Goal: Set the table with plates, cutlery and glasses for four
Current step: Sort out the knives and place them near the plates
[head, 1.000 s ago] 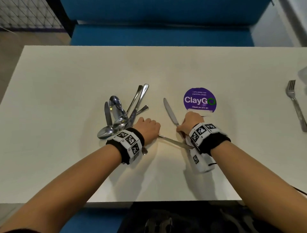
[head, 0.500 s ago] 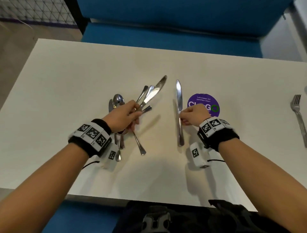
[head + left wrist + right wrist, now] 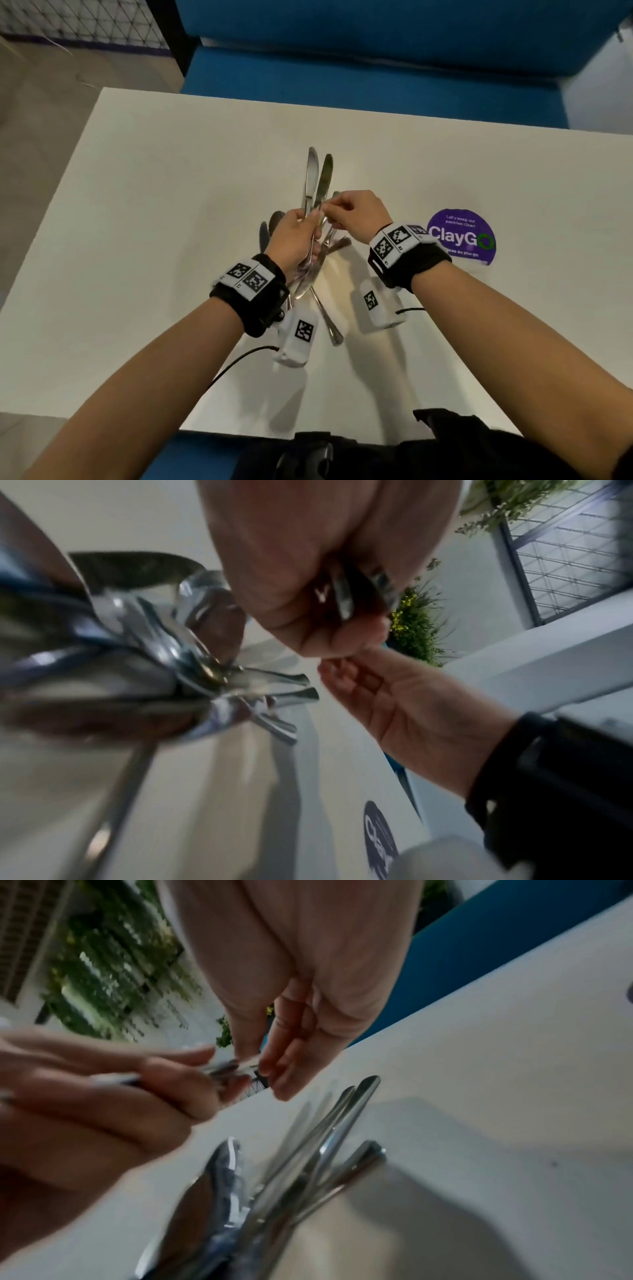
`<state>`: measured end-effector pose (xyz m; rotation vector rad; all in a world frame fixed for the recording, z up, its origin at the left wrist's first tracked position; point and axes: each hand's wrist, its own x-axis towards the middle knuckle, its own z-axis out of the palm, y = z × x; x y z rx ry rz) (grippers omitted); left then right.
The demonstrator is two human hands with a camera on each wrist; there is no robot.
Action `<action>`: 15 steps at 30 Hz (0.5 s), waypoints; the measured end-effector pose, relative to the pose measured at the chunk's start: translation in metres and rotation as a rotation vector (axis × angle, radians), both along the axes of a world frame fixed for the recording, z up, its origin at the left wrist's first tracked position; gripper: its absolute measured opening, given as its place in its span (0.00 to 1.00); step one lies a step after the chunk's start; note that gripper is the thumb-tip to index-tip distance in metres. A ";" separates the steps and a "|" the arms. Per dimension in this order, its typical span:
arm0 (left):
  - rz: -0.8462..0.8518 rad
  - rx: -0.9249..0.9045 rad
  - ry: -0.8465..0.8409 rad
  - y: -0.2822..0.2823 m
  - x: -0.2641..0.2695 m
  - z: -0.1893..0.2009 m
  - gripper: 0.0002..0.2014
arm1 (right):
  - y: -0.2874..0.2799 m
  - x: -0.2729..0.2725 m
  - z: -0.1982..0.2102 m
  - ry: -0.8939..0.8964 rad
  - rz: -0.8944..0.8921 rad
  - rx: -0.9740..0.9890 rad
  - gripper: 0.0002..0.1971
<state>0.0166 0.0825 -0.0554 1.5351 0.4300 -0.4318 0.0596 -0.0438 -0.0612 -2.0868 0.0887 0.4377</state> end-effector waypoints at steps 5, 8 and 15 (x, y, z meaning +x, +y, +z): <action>-0.072 0.040 -0.019 0.030 0.008 -0.001 0.11 | -0.001 0.009 -0.019 -0.128 0.485 -0.684 0.13; -0.075 0.000 -0.002 0.044 0.011 -0.003 0.11 | 0.001 0.005 -0.019 -0.197 0.608 -0.786 0.13; -0.018 0.000 0.007 0.058 0.015 -0.001 0.10 | 0.008 0.000 -0.008 -0.102 0.862 -1.026 0.13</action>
